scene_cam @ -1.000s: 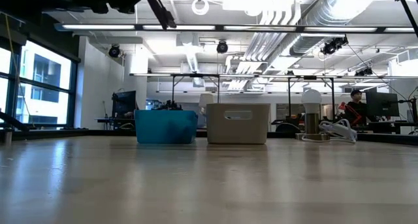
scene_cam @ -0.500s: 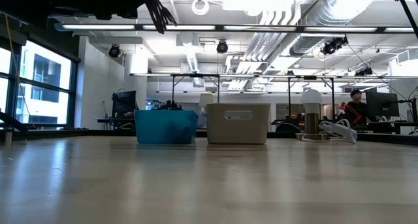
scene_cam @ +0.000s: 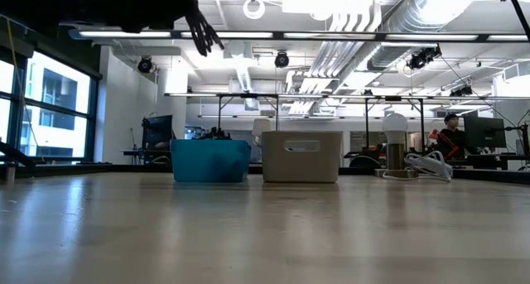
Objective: Pick & Place USB Port
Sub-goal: Put the violet charger cable into the blue bin
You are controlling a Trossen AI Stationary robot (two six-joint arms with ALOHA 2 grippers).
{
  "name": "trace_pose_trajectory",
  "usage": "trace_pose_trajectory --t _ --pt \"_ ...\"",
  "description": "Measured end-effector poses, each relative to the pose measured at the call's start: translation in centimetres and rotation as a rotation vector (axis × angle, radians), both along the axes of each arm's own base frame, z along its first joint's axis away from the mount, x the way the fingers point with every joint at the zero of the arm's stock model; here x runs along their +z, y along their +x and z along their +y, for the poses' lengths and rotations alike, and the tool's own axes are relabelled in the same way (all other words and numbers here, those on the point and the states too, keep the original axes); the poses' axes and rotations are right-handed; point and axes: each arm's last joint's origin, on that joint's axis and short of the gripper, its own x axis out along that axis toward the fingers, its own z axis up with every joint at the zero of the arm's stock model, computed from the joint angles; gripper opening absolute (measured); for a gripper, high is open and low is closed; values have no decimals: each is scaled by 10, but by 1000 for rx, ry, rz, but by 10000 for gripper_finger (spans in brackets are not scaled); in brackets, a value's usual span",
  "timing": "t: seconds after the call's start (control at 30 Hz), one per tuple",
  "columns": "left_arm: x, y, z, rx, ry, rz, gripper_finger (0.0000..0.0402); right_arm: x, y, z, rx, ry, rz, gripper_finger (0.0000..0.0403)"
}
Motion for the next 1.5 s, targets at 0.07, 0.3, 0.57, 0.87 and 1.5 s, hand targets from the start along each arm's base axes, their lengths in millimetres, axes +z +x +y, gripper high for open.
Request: trace_pose_trajectory --t 0.07,0.3,0.57,0.87,1.5 --pt "0 0 0 0 1 4 10 9 -8 2 -25 -22 -10 131" --pt "7 -11 15 116 29 12 10 44 -44 26 -57 -56 -67 164" --pt "33 -21 61 316 140 220 10 56 -74 54 -128 -112 -80 157" --pt "60 -15 116 315 17 292 9 45 -84 61 -210 -142 -8 156" --pt "-25 16 193 267 -627 576 9 40 -86 60 -230 -102 26 154"
